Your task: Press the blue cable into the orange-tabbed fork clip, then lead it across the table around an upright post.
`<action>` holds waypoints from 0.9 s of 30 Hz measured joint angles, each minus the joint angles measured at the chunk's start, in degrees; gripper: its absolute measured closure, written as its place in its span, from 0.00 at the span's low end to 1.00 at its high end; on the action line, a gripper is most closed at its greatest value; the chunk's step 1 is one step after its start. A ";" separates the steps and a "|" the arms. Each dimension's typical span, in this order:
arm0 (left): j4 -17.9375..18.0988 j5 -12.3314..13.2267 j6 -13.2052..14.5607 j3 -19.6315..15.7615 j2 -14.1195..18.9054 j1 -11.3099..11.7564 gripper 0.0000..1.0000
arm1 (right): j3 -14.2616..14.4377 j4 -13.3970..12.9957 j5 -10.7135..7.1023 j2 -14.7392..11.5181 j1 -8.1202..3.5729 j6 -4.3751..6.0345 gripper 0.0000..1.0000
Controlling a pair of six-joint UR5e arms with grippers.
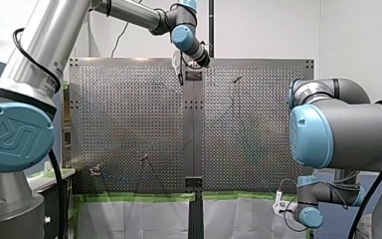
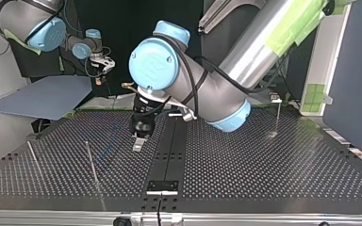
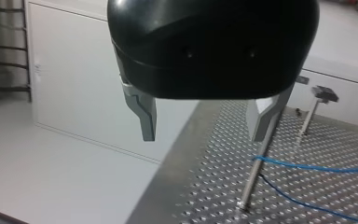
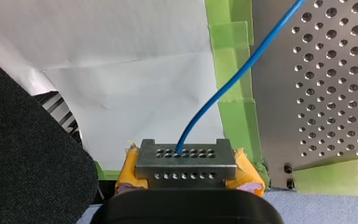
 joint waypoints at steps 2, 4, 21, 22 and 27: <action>1.03 0.03 -0.18 -1.07 1.06 -0.01 0.05 | 0.00 -0.05 -0.01 0.00 0.03 0.00 1.00; 2.01 0.02 -0.26 -2.02 2.02 0.01 0.05 | 0.01 -0.05 -0.02 0.00 0.04 0.00 1.00; 11.46 -0.29 -0.78 -11.49 11.49 0.10 0.05 | 0.01 0.04 -0.02 0.02 0.19 0.00 1.00; 12.18 0.18 -1.22 -12.20 12.19 0.11 0.05 | 0.01 0.05 -0.03 0.02 0.21 0.00 1.00; 14.83 0.90 -2.12 -14.85 14.86 0.07 0.05 | 0.01 0.10 -0.03 0.01 0.36 -0.05 1.00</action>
